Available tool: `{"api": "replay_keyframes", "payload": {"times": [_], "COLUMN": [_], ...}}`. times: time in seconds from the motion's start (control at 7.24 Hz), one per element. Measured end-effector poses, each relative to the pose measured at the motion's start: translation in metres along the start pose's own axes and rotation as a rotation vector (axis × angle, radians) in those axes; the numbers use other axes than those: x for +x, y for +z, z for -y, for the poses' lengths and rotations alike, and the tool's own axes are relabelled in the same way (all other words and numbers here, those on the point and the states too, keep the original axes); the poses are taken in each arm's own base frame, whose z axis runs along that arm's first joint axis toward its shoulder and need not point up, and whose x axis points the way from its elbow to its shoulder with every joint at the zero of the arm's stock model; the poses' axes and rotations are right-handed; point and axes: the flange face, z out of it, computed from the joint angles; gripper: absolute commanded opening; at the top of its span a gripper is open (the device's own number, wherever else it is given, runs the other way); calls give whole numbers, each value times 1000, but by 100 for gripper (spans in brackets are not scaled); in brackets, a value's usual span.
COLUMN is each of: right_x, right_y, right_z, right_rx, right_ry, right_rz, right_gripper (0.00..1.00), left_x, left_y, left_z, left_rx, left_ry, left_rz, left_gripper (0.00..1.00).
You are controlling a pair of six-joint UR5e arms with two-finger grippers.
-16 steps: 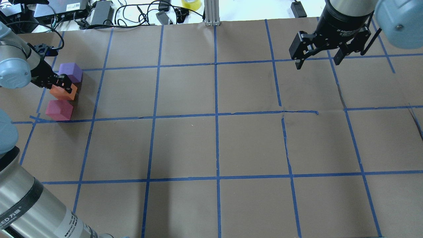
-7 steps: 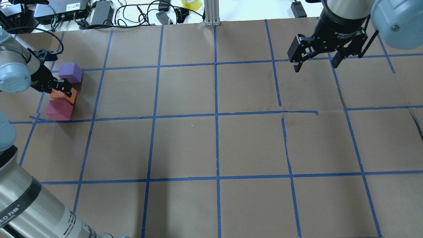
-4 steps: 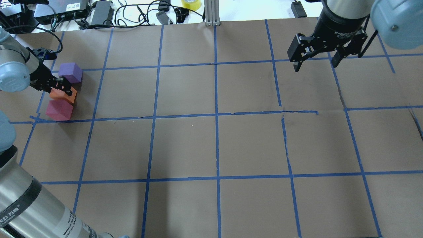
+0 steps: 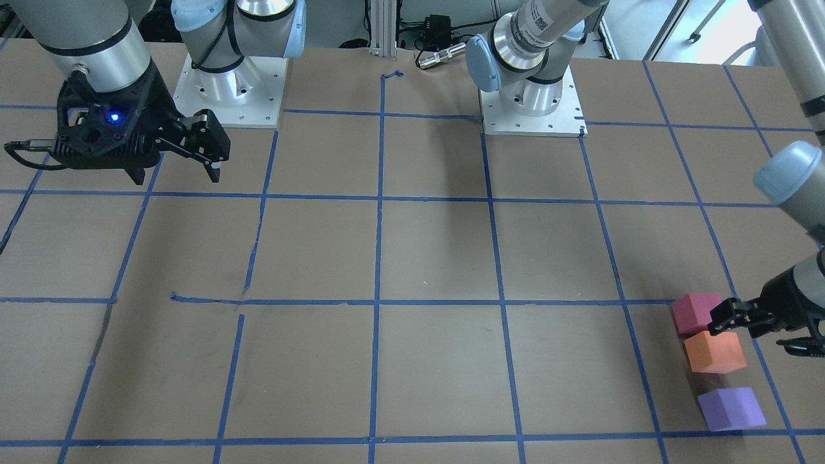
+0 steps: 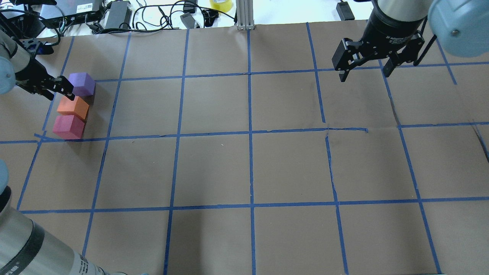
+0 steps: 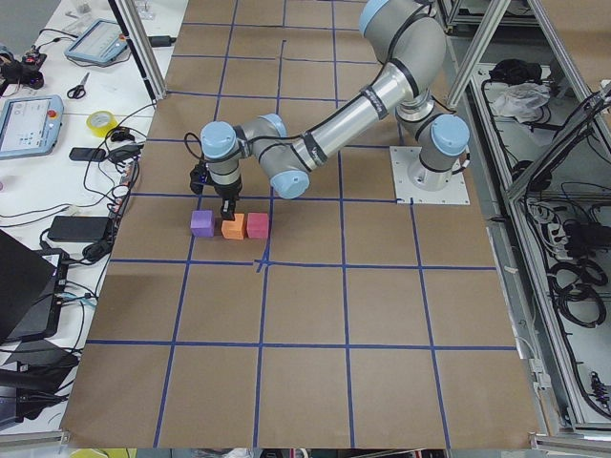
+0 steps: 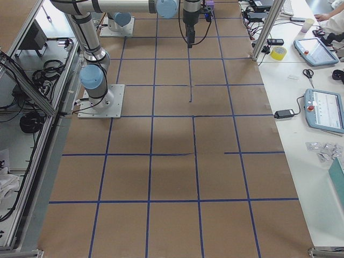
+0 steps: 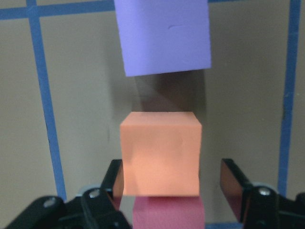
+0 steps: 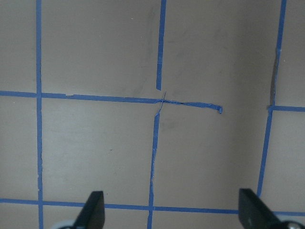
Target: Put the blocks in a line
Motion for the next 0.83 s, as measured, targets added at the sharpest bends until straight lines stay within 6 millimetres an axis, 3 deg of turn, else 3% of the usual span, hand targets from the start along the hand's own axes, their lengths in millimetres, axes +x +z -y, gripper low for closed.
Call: {"api": "replay_keyframes", "payload": {"times": [0.14,0.55,0.83], "right_x": [0,0,0], "right_y": [0,0,0], "right_z": [0,0,0], "right_rx": [1,1,1], "right_ry": [4,7,6], "right_rz": [0,0,0], "right_gripper": [100,100,100], "left_x": [13,66,92], "left_y": [-41,-173,-224], "left_z": [-18,-92,-131], "left_rx": [-17,-40,-41], "left_ry": [1,4,-4], "left_rz": [-17,-8,16], "left_gripper": [81,99,100]}}
